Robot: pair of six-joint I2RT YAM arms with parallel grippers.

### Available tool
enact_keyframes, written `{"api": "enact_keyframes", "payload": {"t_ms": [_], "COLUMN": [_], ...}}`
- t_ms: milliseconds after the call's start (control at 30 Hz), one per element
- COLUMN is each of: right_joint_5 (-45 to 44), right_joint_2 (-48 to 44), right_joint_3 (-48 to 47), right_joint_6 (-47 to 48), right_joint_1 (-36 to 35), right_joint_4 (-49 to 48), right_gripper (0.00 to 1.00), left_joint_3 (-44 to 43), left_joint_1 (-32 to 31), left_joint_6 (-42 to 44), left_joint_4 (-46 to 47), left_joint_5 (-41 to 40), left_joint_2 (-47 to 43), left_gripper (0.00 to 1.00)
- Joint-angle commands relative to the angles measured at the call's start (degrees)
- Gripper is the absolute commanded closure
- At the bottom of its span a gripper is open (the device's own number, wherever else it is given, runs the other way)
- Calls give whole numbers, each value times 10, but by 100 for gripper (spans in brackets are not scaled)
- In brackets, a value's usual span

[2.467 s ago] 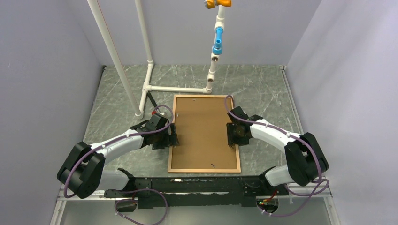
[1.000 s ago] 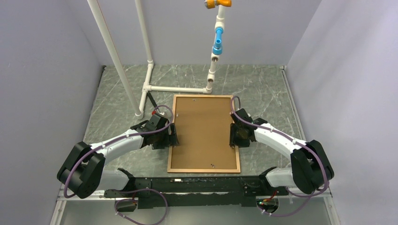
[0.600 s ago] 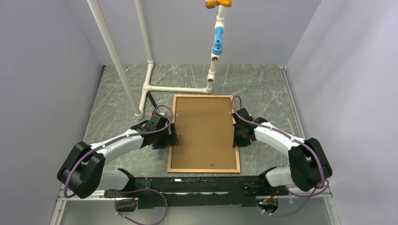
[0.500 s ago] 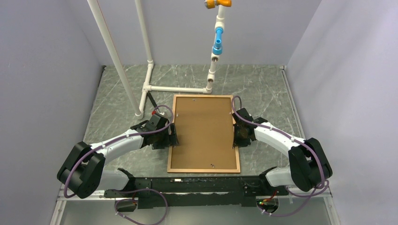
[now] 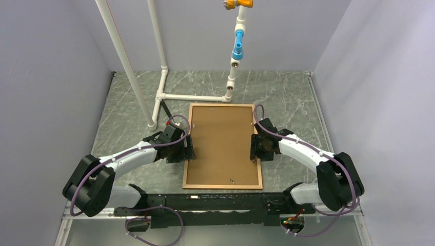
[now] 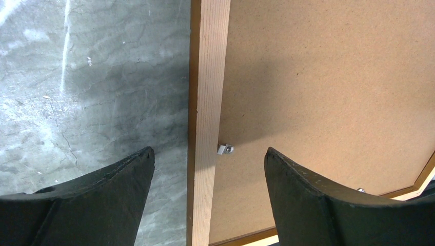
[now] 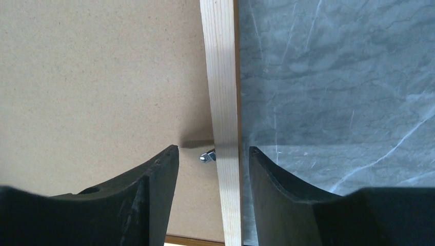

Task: Put the photo into the frame
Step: Install the photo frame at the center of the board.

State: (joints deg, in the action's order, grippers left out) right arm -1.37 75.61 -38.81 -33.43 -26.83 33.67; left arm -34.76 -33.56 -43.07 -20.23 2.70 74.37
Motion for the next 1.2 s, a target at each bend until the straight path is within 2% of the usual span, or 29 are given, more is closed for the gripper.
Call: {"api": "enact_keyframes", "payload": {"t_ms": [0,100,233,433,567,633,900,1167], "right_joint_5": [6,-9,-24,-17,-16,-16,-6,11], "right_joint_2": [0,17,24,15,1,-1,-12,-23], "right_joint_3": [-7,-6,0,11,18,21,21,26], "right_joint_6": [-3,-4,-3,1,0,1,-4,-6], "right_joint_1": [11,12,12,11,10,9,-1,-9], "right_joint_4": [-20,-22,-18,-2,10,14,25,29], "right_gripper": [45,51,76,91,94,100,100,100], "left_joint_3": [12,12,13,15,18,19,-1,14], "left_joint_1": [1,1,1,1,-1,-5,-62,-111], "left_joint_6": [11,10,11,9,4,0,-23,-65], "left_joint_4": [-6,-5,-5,-6,0,6,-7,-12], "left_joint_5": [-3,-2,-2,0,9,15,0,-9], "left_joint_2": [25,29,30,23,17,17,38,15], "left_gripper": [17,17,17,17,17,17,20,26]}}
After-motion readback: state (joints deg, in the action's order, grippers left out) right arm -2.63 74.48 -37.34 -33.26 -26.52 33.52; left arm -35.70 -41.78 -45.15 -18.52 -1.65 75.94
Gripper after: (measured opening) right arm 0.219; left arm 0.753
